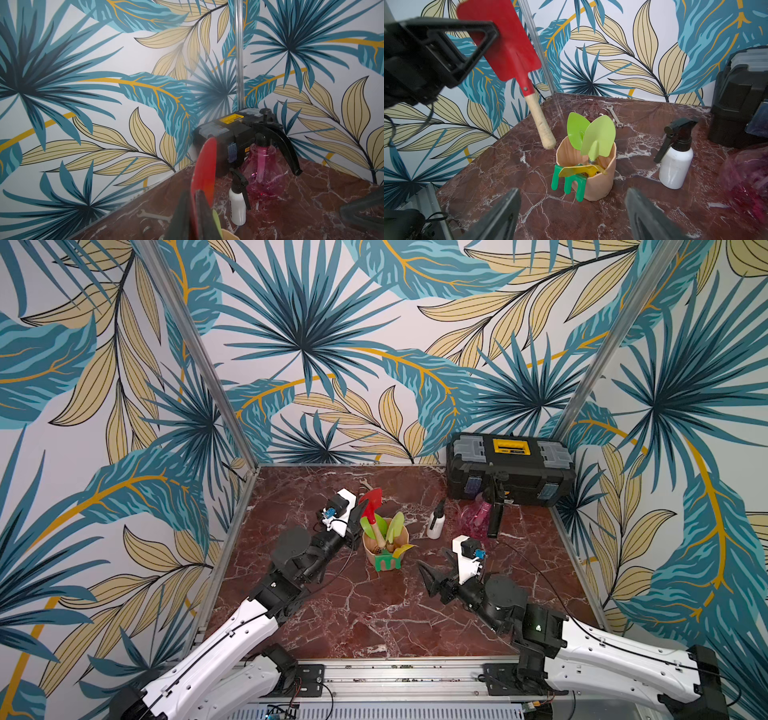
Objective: Organize the gardening tools
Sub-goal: Place the gardening tool in the container.
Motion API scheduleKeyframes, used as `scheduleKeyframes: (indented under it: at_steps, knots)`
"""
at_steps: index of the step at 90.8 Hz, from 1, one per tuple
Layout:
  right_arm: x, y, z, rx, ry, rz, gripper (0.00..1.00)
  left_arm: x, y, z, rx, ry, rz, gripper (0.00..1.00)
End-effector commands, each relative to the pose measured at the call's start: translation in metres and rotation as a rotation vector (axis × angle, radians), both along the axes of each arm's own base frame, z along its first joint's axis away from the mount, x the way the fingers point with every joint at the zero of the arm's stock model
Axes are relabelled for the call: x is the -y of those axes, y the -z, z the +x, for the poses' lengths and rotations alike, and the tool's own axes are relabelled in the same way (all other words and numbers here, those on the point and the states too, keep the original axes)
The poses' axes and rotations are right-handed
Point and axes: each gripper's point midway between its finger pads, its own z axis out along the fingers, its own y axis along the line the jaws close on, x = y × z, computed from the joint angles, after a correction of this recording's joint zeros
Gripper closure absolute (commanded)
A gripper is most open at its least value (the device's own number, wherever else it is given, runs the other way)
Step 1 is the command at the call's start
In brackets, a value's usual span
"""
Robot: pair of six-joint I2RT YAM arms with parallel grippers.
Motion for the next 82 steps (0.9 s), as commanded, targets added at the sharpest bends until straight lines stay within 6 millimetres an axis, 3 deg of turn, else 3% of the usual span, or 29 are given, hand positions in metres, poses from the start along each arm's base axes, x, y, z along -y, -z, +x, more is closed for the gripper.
scheduleKeyframes:
  at_steps: [1,43,82]
  knots:
    - [0.0,0.014,-0.001,-0.021,-0.001,-0.027,0.16,-0.004,-0.019,-0.002,0.141,-0.021,-0.021,1.0]
    - [-0.008,0.017,-0.006,-0.032,-0.051,-0.024,0.18,-0.007,0.038,0.026,0.11,-0.112,0.087,1.0]
    - [-0.008,0.022,-0.008,-0.04,-0.059,-0.034,0.19,-0.012,0.095,0.04,0.005,-0.128,0.111,1.0]
